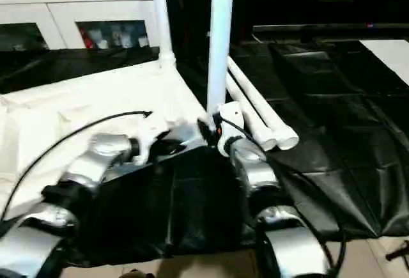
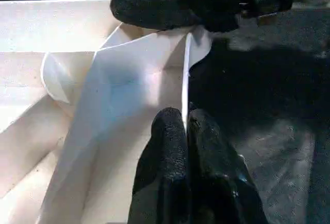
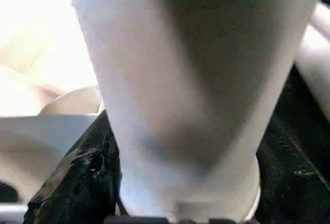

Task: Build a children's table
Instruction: Rotate leg to tighten

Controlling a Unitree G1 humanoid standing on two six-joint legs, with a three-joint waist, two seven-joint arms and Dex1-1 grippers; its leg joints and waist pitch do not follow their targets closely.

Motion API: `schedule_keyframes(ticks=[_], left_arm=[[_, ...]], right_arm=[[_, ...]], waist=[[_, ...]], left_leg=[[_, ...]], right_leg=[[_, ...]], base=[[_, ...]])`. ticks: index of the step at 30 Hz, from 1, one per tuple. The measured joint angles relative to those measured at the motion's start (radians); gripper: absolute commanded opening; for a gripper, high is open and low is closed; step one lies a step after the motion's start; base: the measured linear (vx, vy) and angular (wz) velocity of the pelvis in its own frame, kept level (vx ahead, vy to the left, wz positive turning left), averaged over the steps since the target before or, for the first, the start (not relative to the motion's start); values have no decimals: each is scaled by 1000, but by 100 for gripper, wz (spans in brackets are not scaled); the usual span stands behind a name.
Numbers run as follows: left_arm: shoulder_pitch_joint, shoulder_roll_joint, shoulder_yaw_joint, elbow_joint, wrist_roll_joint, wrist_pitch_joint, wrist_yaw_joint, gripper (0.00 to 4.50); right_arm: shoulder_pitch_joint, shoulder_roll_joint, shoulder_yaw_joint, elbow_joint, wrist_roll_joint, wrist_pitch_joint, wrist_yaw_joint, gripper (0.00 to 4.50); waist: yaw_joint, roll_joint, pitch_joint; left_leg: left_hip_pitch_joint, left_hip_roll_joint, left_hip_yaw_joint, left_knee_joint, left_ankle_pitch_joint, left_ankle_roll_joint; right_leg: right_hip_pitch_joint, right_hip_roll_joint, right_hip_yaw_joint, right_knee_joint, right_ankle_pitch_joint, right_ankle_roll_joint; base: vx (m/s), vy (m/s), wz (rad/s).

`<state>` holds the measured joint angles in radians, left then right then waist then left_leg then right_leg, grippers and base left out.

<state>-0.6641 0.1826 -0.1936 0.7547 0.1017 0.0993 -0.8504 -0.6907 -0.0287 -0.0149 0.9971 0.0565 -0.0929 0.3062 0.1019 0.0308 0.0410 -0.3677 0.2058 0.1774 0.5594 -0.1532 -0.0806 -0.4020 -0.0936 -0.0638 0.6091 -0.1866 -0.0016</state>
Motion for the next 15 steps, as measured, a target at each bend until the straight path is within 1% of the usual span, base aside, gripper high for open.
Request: schedule_keyframes(ticks=[1, 2, 4, 7, 10, 11, 15], left_arm=[[-1, -2, 0, 3, 1, -2, 4, 0], [-2, -2, -1, 5, 4, -7, 7, 0], [-2, -2, -1, 6, 10, -14, 17, 0], [0, 6, 0, 6, 9, -23, 6, 0], [7, 25, 2, 2, -2, -37, -39, 0], [17, 41, 4, -10, -17, -37, -75, 0], [32, 75, 12, -27, -43, -40, -182, 0]], right_arm=[[-4, 3, -6, 10, -1, -6, -5, 332], [-11, 6, -16, 22, 0, -10, -5, 346], [-12, 11, -20, 33, 5, -24, 7, 352], [-11, 1, -30, 35, 14, -34, 71, 390], [-2, -33, -12, 33, 15, -50, 199, 395], [10, -55, 1, 18, 17, -53, 275, 395], [31, -100, 25, -9, 28, -58, 457, 395]], waist=[[0, 0, 0], [0, 0, 0], [-1, 0, 0], [-3, -1, 0], [-6, 0, 0], [-6, 0, 0], [0, 3, 0]], left_leg=[[0, 0, 0, 0, 0, 0], [0, 0, 0, 0, 0, 0], [0, 0, 0, 0, 0, 0], [-1, 0, 0, 0, 0, 0], [-1, 1, 0, -1, 0, 0], [-1, 1, 0, -2, 0, 0], [-2, 2, 0, -2, 0, 0]], right_leg=[[0, 0, 0, 0, 0, 0], [0, 0, 0, 0, 0, 0], [0, 0, 0, 0, 0, 0], [0, 0, 0, 0, 0, 0], [-1, 1, -1, 0, 0, 0], [-1, 1, -1, 0, -1, 1], [-2, 1, -2, 1, -2, 0]], base=[[0, 0, 0], [0, 0, 0], [0, 0, 0], [0, 0, 0], [0, 0, 0], [0, 0, 0], [0, 0, 0]])
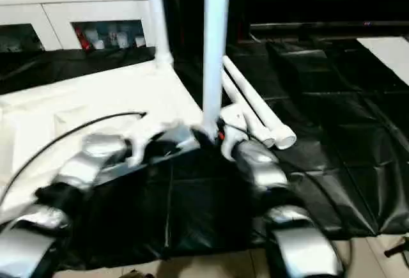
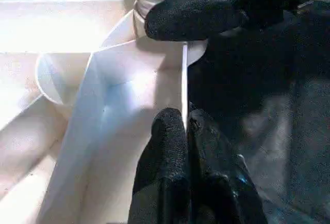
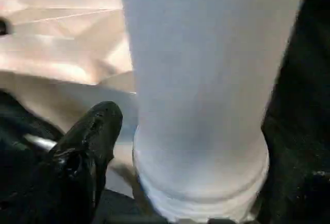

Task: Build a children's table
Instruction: Rotate leg to tighten

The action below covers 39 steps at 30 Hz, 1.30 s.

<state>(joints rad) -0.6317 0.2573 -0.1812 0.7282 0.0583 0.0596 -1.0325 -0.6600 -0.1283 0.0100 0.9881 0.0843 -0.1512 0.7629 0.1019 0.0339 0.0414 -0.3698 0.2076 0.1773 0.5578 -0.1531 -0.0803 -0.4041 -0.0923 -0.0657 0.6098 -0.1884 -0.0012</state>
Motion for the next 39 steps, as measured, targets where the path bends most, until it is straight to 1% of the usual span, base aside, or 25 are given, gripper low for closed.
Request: schedule_keyframes(ticks=[4, 7, 9, 10, 12, 13, 15, 17, 18, 19, 21, 25, 28, 30, 32, 35, 39], left_arm=[[15, 35, -17, -15, -22, -22, -119, 0], [22, 53, -22, -18, -33, -31, -174, 0], [33, 67, -28, -35, -42, -30, -218, 0], [33, 72, -31, -37, -43, -30, -231, 0], [42, 87, -34, -48, -55, -25, -276, 0], [45, 91, -35, -54, -57, -24, -293, 0], [47, 100, -38, -56, -63, -24, -319, 0], [47, 107, -42, -57, -64, -25, -344, 0], [47, 109, -44, -58, -65, -25, -355, 0], [47, 112, -45, -59, -66, -24, -367, 0], [48, 115, -47, -60, -67, -24, -377, 0], [48, 116, -48, -62, -68, -24, -375, 0], [47, 109, -44, -57, -63, -20, -331, 0], [28, 83, -29, -28, -47, -6, -237, 0], [6, 51, -20, -3, -31, 14, -153, 0], [-22, 9, -10, 28, -20, 47, -47, 0], [-69, -66, 5, 84, 0, 85, 95, 0]], right_arm=[[35, -59, 43, -62, 8, 11, 214, 395], [47, -87, 73, -91, 10, 16, 310, 395], [66, -115, 98, -135, 11, 28, 393, 395], [70, -119, 102, -146, 12, 32, 413, 369], [74, -141, 126, -171, 12, 44, 479, 362], [76, -148, 133, -181, 12, 52, 501, 357], [78, -155, 144, -193, 15, 64, 536, 332], [82, -162, 154, -210, 21, 85, 562, 321], [89, -165, 156, -224, 22, 92, 572, 309], [96, -168, 158, -240, 23, 102, 581, 309], [105, -169, 159, -255, 25, 108, 590, 286], [113, -167, 157, -275, 30, 130, 589, 275], [118, -151, 138, -268, 28, 137, 520, 274], [105, -106, 94, -228, 17, 139, 351, 274], [78, -68, 64, -182, -1, 138, 186, 274], [41, -16, 28, -121, -6, 140, -19, 273], [-19, 45, -21, -37, -15, 138, -279, 273]], waist=[[13, 1, 1], [15, 0, 1], [18, 0, 1], [18, 0, 1], [18, -1, 1], [19, -1, 2], [21, -1, 2], [24, -2, 2], [26, -2, 2], [28, -3, 2], [31, -3, 2], [37, -3, 2], [37, -4, 3], [27, -6, 2], [11, -7, 2], [1, -6, 2], [-5, -5, 1]], left_leg=[[-1, 0, 0, 3, 0, 0], [-2, 0, 0, 4, 0, 0], [-2, 0, 0, 5, 0, 0], [-2, 0, 0, 5, 0, 0], [-2, 0, 0, 5, 0, 0], [-2, 0, 0, 4, 0, 0], [-2, 0, 0, 4, 0, 0], [-2, 0, 0, 4, 0, 0], [-3, 0, 0, 4, 0, 0], [-3, 0, 0, 5, 0, 0], [-3, 0, 0, 5, 0, 0], [-2, 0, 0, 5, 0, 0], [-2, 0, 0, 5, 0, 0], [1, 0, 0, 4, 0, 0], [2, -1, 0, 4, 0, 0], [2, -1, 0, 3, 0, 0], [3, -1, 0, 3, 0, 0]], right_leg=[[0, 0, 0, 0, 0, 0], [0, -1, 0, 0, 0, 0], [1, -1, 0, 0, 0, 0], [1, -1, 0, 0, 0, 0], [1, -1, 0, 0, 0, 0], [1, -1, 0, 0, 0, 0], [0, -1, 0, 0, 0, 0], [1, -1, 0, 0, 0, 0], [1, -1, 0, 0, 0, 0], [0, -1, 0, 0, 0, 0], [0, -1, 0, 0, 0, 0], [0, -1, 1, 0, 0, 0], [0, -1, 1, 1, 0, 0], [1, -1, 1, 1, 1, -1], [2, -1, 1, 1, 1, 0], [2, -1, 1, 1, 0, 1], [3, -1, 2, 0, 0, 1]], base=[[0, 0, 0], [0, 0, 0], [0, 0, 0], [0, 0, 0], [0, 0, 0], [0, 0, 0], [0, 0, 0], [0, 0, 0], [0, 0, 0], [0, 0, 0], [0, 0, 0], [0, 0, 0], [0, 0, 0], [0, 0, 0], [0, 0, 0], [0, 0, 0], [0, 0, 0]])
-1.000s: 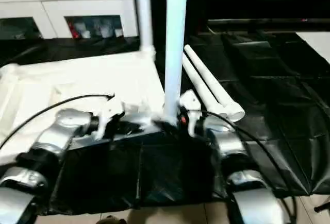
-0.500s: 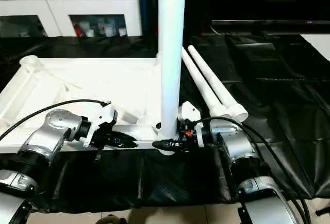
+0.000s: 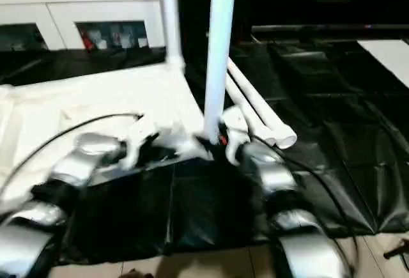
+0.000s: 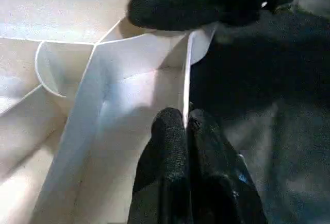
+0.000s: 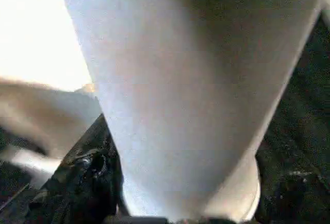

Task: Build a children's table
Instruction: Rotate leg to tighten

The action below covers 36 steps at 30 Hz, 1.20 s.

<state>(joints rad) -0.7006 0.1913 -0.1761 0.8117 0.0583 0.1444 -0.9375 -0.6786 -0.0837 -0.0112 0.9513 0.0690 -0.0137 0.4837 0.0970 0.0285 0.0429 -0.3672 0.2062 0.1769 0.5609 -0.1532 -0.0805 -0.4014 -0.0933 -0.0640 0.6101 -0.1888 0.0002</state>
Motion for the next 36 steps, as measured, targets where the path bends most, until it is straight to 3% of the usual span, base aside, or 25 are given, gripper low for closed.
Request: schedule_keyframes(ticks=[3, 6, 14, 25, 30, 31, 36], left_arm=[[-17, -40, 4, 21, 13, 4, 64, 0], [-18, -45, 3, 21, 16, 1, 71, 0], [-15, -28, -2, 21, 22, -40, 35, 0], [51, 92, -23, -49, -17, -110, -257, 0], [76, 129, -36, -79, -36, -118, -361, 0], [84, 141, -39, -90, -43, -118, -384, 0], [105, 171, -48, -120, -58, -118, -464, 0]], right_arm=[[-22, 24, -27, 47, -5, -38, -110, 273], [-23, 29, -34, 61, -6, -66, -128, 342], [-22, -8, -26, 81, -4, -111, 25, 398], [67, -169, 102, -51, 0, -152, 598, 398], [92, -198, 146, -113, 6, -141, 745, 398], [97, -204, 158, -128, 10, -136, 779, 373], [126, -216, 179, -197, 26, -88, 870, 341]], waist=[[3, 1, -1], [4, 2, -1], [4, 1, -1], [19, 2, -1], [19, 1, 0], [19, 1, 0], [21, 0, 1]], left_leg=[[0, -1, 0, 0, 0, 0], [-1, -1, 0, -1, 0, 0], [-3, 0, 0, -2, 0, 0], [-6, 2, 0, 1, 0, 1], [-5, 2, 0, 1, 0, 1], [-5, 2, 0, 1, 0, 1], [-6, 2, 0, 1, 0, 1]], right_leg=[[1, -1, 0, -1, 0, 0], [1, -1, 0, -1, 0, 0], [-1, 0, -1, -1, 1, -2], [-2, 0, -2, -1, -1, -1], [-1, 0, -2, -1, -1, -1], [-1, 0, -2, 0, -1, -1], [-2, 0, -2, 0, -1, -1]], base=[[0, 0, 0], [0, 0, 0], [0, 0, 0], [0, 0, 0], [0, 0, 0], [0, 0, 0], [0, 0, 0]])
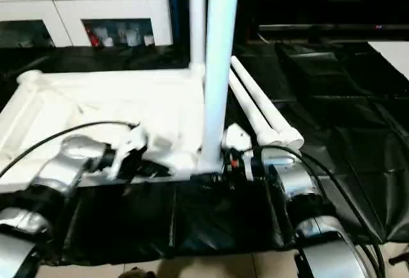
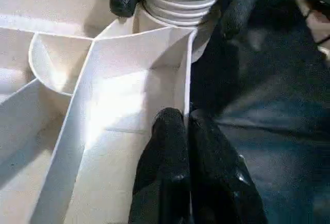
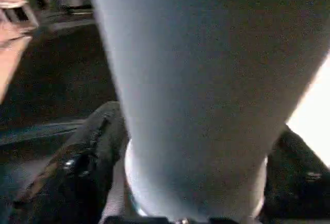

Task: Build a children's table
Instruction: Rotate leg to tighten

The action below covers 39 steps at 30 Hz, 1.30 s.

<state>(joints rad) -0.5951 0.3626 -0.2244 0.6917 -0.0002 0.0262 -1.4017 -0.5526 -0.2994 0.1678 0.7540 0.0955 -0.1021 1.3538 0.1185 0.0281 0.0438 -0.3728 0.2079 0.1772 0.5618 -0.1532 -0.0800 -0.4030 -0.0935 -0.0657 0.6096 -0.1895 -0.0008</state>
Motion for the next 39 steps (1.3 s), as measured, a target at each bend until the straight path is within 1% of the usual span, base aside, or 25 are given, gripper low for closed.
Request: schedule_keyframes(ticks=[2, 6, 9, 13, 15, 16, 18, 20, 26, 28, 29, 30, 33, 34, 36, 39], left_arm=[[3, 7, -2, -5, -4, 1, -16, 0], [14, 17, -6, -29, -6, 10, -38, 0], [17, 19, -6, -38, -6, 16, -37, 0], [17, 18, -6, -39, -5, 22, -23, 0], [7, 2, 8, -18, 4, 22, 53, 0], [-4, -13, 17, -4, 16, 25, 101, 0], [-33, -65, 30, 34, 39, 46, 226, 0], [-52, -104, 36, 56, 51, 67, 321, 0], [-76, -187, 53, 82, 75, 109, 504, 0], [-76, -198, 53, 82, 79, 111, 525, 0], [-76, -198, 53, 82, 81, 109, 526, 0], [-76, -199, 53, 82, 83, 106, 527, 0], [-76, -199, 53, 81, 84, 101, 527, 0], [-76, -199, 53, 81, 85, 101, 527, 0], [-70, -193, 52, 76, 85, 91, 516, 0], [-62, -181, 51, 63, 85, 80, 491, 0]], right_arm=[[2, -4, 7, -14, 4, 15, 13, 318], [14, -6, 18, -42, 11, 31, 31, 286], [17, -6, 18, -46, 14, 36, 31, 277], [29, 0, 8, -66, 18, 62, 7, 276], [21, 33, -31, -28, 13, 68, -113, 275], [7, 52, -51, -3, 8, 69, -192, 275], [-23, 96, -100, 65, -3, 64, -396, 274], [-46, 137, -134, 110, -10, 60, -558, 274], [-116, 230, -191, 211, -16, 50, -908, 274], [-120, 247, -200, 224, -24, 31, -960, 274], [-120, 251, -200, 232, -29, 15, -973, 330], [-120, 253, -201, 237, -29, 3, -977, 344], [-120, 259, -203, 250, -29, -23, -975, 353], [-120, 260, -203, 252, -29, -28, -975, 379], [-116, 257, -202, 252, -30, -44, -949, 394], [-111, 248, -197, 252, -33, -62, -901, 394]], waist=[[0, -1, 0], [2, -2, 1], [2, -4, 2], [3, -4, 2], [0, -7, 1], [-6, -8, 1], [-13, -9, 1], [-19, -8, 1], [-29, 2, -5], [-29, 3, -5], [-29, 4, -6], [-29, 4, -6], [-29, 4, -6], [-29, 4, -6], [-30, 4, -6], [-32, 4, -6]], left_leg=[[0, 0, 0, 0, 0, 0], [0, 0, 0, 0, 0, 0], [0, 0, 0, 0, 0, 0], [0, 0, 0, 0, 0, 0], [2, 0, 0, 0, 0, 0], [3, 0, 0, 0, 0, 0], [5, -1, 0, -1, 0, 0], [6, -2, 0, -2, 0, 0], [6, -2, 0, -3, 0, 0], [6, -2, 0, -3, 0, 0], [6, -2, 0, -4, 0, 0], [6, -2, 0, -4, 0, 0], [6, -2, 0, -4, 0, 0], [6, -2, 0, -4, 0, 0], [5, -2, 0, -5, 0, 0], [5, -2, 0, -6, 0, 0]], right_leg=[[0, 0, 0, 0, 0, 0], [0, 0, 0, 0, 0, 0], [0, 0, 0, 0, 0, 0], [0, 0, 0, 0, 0, 0], [1, 0, 0, 1, 0, 0], [1, 0, 1, 2, 1, -1], [1, 0, 2, 0, -1, 1], [2, 0, 2, 0, -1, 2], [2, 0, 3, 0, 0, 2], [2, 0, 2, 0, 0, 2], [2, 0, 2, 0, -1, 2], [2, 0, 2, 0, -1, 2], [2, 0, 2, 0, -1, 2], [2, 0, 2, 0, -1, 2], [2, 0, 2, -1, -1, 3], [1, 0, 2, -1, 0, 1]], base=[[0, 0, 0], [0, 0, 0], [0, 0, 0], [0, 0, 0], [0, 0, 0], [0, 0, 0], [0, 0, 0], [0, 0, 0], [0, 0, 0], [0, 0, 0], [0, 0, 0], [0, 0, 0], [0, 0, 0], [0, 0, 0], [0, 0, 0], [0, 0, 0]])
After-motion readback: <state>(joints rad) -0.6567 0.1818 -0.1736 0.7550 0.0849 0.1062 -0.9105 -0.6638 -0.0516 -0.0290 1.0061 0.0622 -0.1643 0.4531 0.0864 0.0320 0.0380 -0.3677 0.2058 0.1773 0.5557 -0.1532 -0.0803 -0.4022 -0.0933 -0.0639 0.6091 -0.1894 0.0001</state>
